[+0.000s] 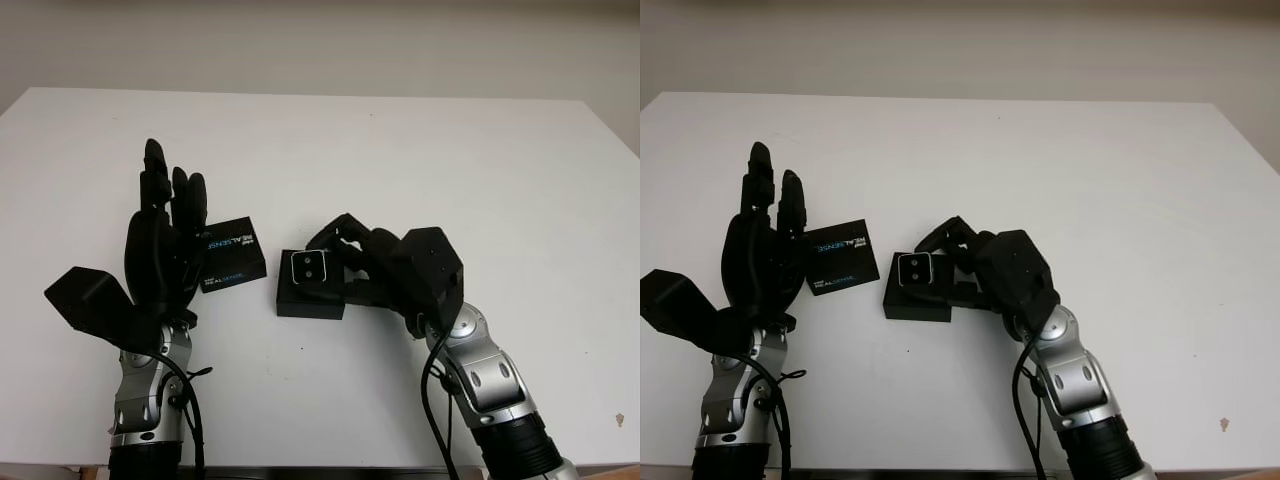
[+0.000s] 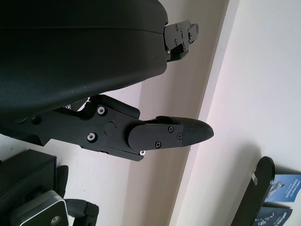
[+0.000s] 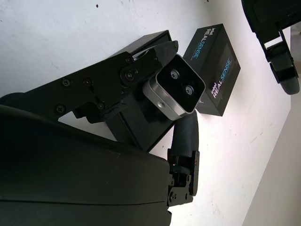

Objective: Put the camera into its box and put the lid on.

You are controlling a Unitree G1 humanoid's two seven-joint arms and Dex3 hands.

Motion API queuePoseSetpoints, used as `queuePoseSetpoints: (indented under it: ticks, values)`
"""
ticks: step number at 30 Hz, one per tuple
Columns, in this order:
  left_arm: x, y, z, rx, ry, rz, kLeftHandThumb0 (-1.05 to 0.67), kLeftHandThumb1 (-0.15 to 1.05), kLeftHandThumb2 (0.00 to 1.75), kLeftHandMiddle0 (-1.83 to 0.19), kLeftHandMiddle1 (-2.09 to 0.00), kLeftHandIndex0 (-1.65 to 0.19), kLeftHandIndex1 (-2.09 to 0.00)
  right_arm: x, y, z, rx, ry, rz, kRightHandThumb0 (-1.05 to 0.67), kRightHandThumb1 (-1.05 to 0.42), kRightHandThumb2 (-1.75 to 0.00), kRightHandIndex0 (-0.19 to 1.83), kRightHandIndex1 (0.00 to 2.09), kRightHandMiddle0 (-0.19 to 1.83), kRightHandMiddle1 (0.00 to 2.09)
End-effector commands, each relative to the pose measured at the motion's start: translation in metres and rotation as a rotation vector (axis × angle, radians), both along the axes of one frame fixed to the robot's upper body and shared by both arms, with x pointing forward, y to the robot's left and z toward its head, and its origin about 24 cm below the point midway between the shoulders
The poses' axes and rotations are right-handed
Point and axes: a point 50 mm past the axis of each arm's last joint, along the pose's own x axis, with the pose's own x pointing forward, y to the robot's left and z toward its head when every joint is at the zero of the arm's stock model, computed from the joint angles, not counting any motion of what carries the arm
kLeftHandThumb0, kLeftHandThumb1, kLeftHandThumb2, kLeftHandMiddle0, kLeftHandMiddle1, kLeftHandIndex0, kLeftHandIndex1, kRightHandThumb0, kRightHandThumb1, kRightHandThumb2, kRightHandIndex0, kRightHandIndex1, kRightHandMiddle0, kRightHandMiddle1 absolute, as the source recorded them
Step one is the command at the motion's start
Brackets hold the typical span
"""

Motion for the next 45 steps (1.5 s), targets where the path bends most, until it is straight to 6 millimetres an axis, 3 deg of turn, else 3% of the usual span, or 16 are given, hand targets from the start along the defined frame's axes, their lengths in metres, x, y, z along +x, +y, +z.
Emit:
queuePoseSetpoints:
  ticks: [1, 20, 45]
  values:
    - [0.0, 0.0, 0.006, 0.01, -0.023, -0.006, -0.53, 1.05, 0.38, 0.13, -0.05, 0.16, -0.05, -0.009, -0.009, -0.023, -0.021, 0.099, -0.034, -0.37, -0.98, -0.06, 0.22, 0.06, 0.16, 1.84]
    - [-0.001, 0.002, 0.006, 0.006, -0.028, -0.008, -0.53, 1.05, 0.37, 0.14, -0.05, 0.17, -0.05, -0.021, -0.002, -0.037, -0.104, 0.0, -0.069, -0.36, -0.98, -0.05, 0.21, 0.05, 0.17, 1.88]
    - [-0.002, 0.003, 0.006, 0.015, -0.022, -0.014, -0.53, 1.05, 0.37, 0.14, -0.05, 0.17, -0.06, -0.004, 0.0, -0.04, -0.062, -0.026, -0.153, -0.37, -1.01, -0.06, 0.23, 0.06, 0.09, 1.88]
